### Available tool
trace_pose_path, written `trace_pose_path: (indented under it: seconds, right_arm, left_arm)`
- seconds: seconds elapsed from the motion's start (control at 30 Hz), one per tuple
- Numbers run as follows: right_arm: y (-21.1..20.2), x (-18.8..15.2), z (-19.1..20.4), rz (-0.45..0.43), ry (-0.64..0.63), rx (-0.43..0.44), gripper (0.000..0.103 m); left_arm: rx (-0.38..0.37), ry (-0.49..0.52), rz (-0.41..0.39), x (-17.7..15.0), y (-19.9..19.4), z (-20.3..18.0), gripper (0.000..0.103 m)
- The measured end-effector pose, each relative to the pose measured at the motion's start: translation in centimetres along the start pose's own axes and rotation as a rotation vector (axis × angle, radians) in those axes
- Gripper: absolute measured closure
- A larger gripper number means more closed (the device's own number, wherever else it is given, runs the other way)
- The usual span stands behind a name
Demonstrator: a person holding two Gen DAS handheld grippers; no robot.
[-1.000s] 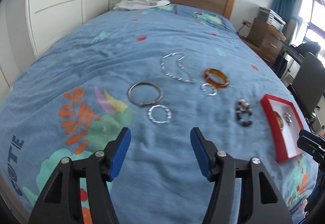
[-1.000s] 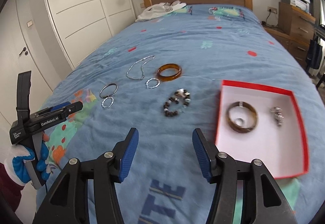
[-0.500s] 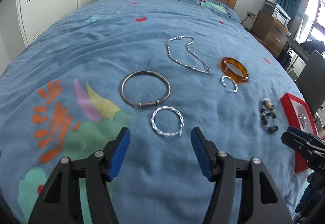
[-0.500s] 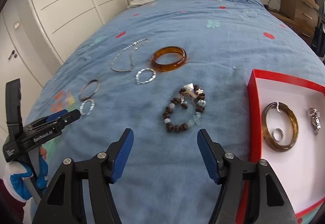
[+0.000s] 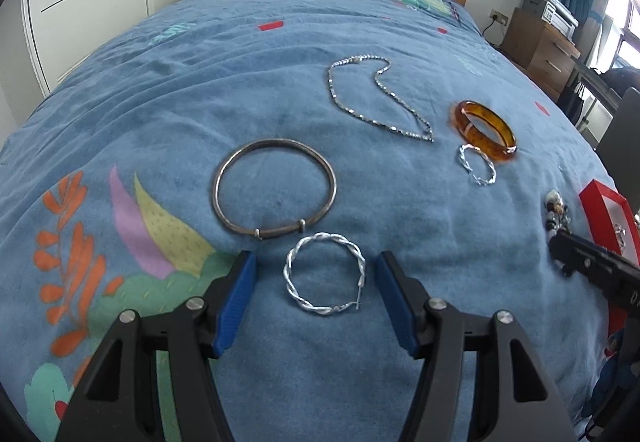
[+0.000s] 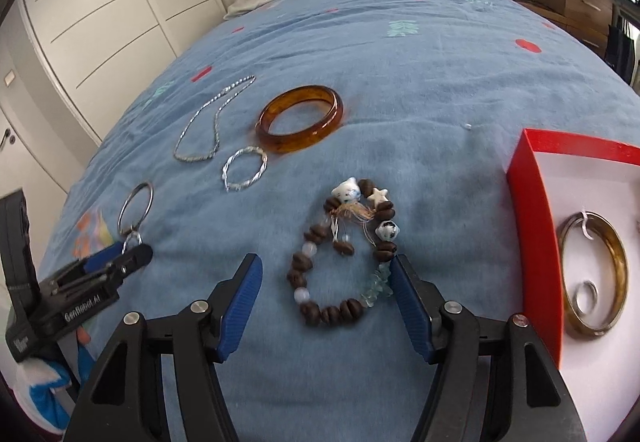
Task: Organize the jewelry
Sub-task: 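Grasp the beaded bracelet with the right tool while the left tool grasps the twisted silver hoop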
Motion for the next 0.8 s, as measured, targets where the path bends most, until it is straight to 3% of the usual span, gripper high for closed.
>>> trace_pose_path:
  seconds: [0.1, 0.2, 0.33, 0.8]
  right_arm:
    - [0.3, -0.1, -0.1, 0.005, 0.000, -0.019, 0.057]
    - [0.2, -0.5, -0.4, 0.008, 0.006, -0.024, 0.071]
    - [-0.3, -0.9, -0.7, 0.019, 0.018, -0.012, 0.091]
    - [-5.4, -1.5, 2.4, -0.021, -0.033, 0.090, 0.091]
  left_arm:
    - [0.006, 0.006, -0.010, -0.3, -0.3, 0.0, 0.048]
    - [0.012, 0.006, -0.016, -0.4, -0.6, 0.0, 0.065]
    - [0.008, 0.008, -0.017, -0.6, -1.0, 0.0, 0.065]
    - [0.003, 0.005, -0.061, 0.1, -5.7, -0.1, 0.065]
Point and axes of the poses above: each gripper's, at about its wrist camera, not at the fingertips, and y roughly the way its jaws point, z to its left, x to its top, the point moved 5 cm from there along y, roughly the way its jaws point, and after that the axes turned 12 degrees about -z, right-handed, at the moved point
